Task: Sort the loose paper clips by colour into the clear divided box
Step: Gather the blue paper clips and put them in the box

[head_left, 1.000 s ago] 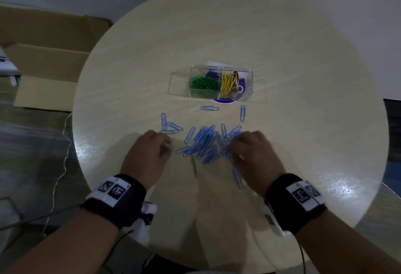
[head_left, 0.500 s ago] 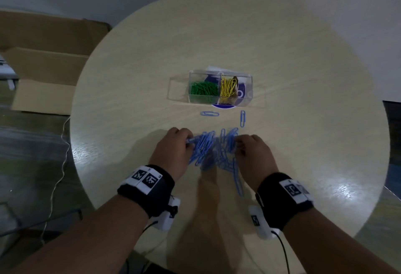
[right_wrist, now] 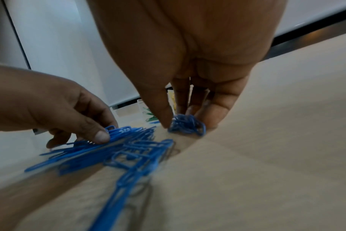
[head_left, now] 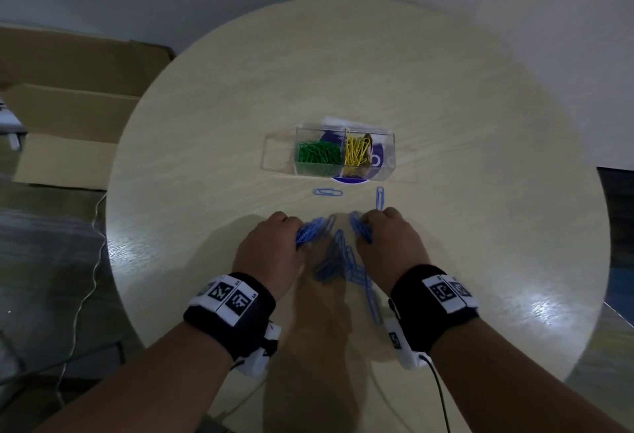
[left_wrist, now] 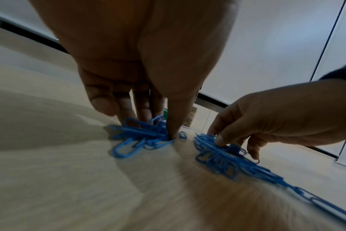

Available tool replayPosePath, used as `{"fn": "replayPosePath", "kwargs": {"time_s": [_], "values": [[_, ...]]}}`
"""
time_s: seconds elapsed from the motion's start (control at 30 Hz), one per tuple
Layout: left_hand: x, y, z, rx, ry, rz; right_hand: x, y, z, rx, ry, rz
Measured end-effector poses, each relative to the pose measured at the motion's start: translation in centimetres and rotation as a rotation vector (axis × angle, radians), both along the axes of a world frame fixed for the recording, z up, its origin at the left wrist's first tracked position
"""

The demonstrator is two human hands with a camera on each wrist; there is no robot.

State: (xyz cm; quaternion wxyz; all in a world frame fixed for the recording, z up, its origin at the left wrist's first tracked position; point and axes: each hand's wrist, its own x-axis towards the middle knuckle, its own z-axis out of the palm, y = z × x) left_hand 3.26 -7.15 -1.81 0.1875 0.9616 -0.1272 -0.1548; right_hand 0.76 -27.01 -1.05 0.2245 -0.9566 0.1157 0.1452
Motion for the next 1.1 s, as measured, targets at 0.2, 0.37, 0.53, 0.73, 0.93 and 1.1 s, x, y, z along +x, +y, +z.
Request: {"fn": "replayPosePath", "kwargs": {"time_s": [0.2, 0.37, 0.53, 0.73, 0.93, 1.1], "values": [[0.3, -0.9, 0.7, 0.052, 0.015, -0.032, 0.4, 0.4, 0.3, -0.079, 0.031, 0.096], [0.6, -1.6, 0.9, 0.113, 0.034, -0.102, -0.1, 0.0, 0.0, -0.044, 0.001, 0.116], [1.0, -1.8, 1.5, 0.026, 0.050, -0.048, -0.1, -2.3, 1.5, 0.094, -0.053, -0.066], [1.4, -2.3, 2.9, -0.153, 0.061, 0.102, 4.6, -5.6, 5.9, 0.157, -0.231, -0.210], [2.0, -3.2, 4.3, -0.269, 0.081, 0.170, 10.7, -6.2, 5.9, 0.182, -0.274, -0.264], [3.0, -4.6, 4.8, -0.342, 0.083, 0.218, 11.9, -6.1, 5.3, 0.119, -0.224, -0.199]]}}
